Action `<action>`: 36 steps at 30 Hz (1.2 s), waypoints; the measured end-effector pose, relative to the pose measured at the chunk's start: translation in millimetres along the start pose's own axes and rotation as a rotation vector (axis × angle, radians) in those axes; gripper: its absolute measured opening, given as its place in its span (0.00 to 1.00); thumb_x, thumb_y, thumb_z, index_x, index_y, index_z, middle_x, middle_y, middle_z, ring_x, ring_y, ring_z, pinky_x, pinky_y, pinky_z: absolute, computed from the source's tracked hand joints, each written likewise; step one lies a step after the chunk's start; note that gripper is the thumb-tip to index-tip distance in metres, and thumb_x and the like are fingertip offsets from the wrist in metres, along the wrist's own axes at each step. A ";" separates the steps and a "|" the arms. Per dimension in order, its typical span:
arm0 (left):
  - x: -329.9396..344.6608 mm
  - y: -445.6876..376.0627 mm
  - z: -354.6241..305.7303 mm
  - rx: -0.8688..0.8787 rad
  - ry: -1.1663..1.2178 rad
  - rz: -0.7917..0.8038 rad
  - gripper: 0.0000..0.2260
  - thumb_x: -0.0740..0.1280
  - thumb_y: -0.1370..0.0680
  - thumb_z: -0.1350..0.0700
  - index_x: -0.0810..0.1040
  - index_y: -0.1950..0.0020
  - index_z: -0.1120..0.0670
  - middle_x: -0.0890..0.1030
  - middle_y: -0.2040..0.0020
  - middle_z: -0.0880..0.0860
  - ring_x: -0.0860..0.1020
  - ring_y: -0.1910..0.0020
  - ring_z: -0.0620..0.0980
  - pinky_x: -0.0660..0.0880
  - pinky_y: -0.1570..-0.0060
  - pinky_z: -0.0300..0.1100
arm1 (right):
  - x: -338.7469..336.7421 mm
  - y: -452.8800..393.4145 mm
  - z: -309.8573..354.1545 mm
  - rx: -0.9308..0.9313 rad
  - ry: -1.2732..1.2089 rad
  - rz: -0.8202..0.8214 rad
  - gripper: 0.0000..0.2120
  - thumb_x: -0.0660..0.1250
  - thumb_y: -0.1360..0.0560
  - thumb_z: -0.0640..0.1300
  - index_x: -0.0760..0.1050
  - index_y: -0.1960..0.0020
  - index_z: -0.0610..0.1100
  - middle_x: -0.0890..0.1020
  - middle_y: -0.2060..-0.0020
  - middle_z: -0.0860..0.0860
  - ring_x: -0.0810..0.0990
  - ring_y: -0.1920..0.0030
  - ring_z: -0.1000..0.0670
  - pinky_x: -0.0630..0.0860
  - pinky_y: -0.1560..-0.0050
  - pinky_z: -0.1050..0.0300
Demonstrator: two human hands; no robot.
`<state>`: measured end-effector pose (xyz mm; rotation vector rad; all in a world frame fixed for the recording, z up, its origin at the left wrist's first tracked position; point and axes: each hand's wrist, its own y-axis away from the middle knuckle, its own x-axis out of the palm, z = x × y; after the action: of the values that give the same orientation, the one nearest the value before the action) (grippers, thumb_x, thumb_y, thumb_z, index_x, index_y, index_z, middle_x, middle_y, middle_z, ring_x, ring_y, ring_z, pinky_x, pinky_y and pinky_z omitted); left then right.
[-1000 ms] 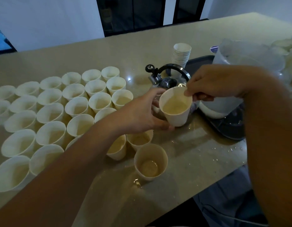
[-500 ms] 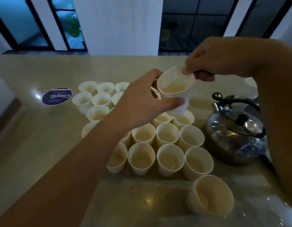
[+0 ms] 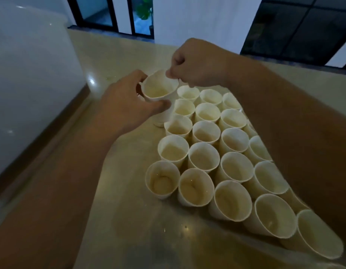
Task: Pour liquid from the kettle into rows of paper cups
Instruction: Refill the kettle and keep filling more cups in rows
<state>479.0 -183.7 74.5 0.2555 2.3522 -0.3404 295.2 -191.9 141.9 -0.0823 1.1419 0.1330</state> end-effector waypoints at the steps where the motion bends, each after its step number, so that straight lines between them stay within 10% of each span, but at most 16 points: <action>1: -0.3 1.4 8.9 -0.013 0.011 -0.002 0.22 0.75 0.31 0.39 0.73 0.42 0.43 0.78 0.53 0.39 0.77 0.55 0.39 0.74 0.58 0.39 | 8.0 -6.4 1.1 -0.006 -0.005 0.012 0.12 0.67 0.20 0.51 0.79 0.58 0.45 0.79 0.65 0.52 0.75 0.68 0.56 0.69 0.66 0.62; 18: 53.9 7.5 102.9 -0.198 0.117 0.050 0.28 0.79 0.33 0.43 0.72 0.37 0.42 0.78 0.49 0.41 0.79 0.52 0.46 0.80 0.50 0.51 | 97.6 -47.4 -14.7 0.030 0.132 0.292 0.16 0.66 0.19 0.49 0.73 0.65 0.48 0.76 0.68 0.52 0.74 0.66 0.54 0.64 0.66 0.63; 24: 67.9 9.1 100.9 -0.233 0.250 0.091 0.28 0.80 0.31 0.48 0.69 0.38 0.39 0.74 0.52 0.33 0.78 0.53 0.39 0.73 0.60 0.33 | 103.8 -47.1 -24.1 0.066 0.209 0.257 0.16 0.68 0.19 0.50 0.70 0.65 0.51 0.75 0.66 0.54 0.74 0.65 0.56 0.63 0.66 0.64; 36: 72.7 14.7 98.3 -0.322 0.376 0.085 0.28 0.79 0.30 0.56 0.68 0.38 0.40 0.76 0.51 0.36 0.78 0.53 0.39 0.73 0.60 0.33 | 110.1 -45.8 -24.7 0.086 0.192 0.186 0.17 0.68 0.21 0.56 0.70 0.65 0.52 0.76 0.67 0.54 0.76 0.66 0.55 0.65 0.65 0.63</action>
<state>494.8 -194.6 -47.1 0.2816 2.7078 0.1431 324.8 -233.6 31.4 0.0897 1.3453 0.2446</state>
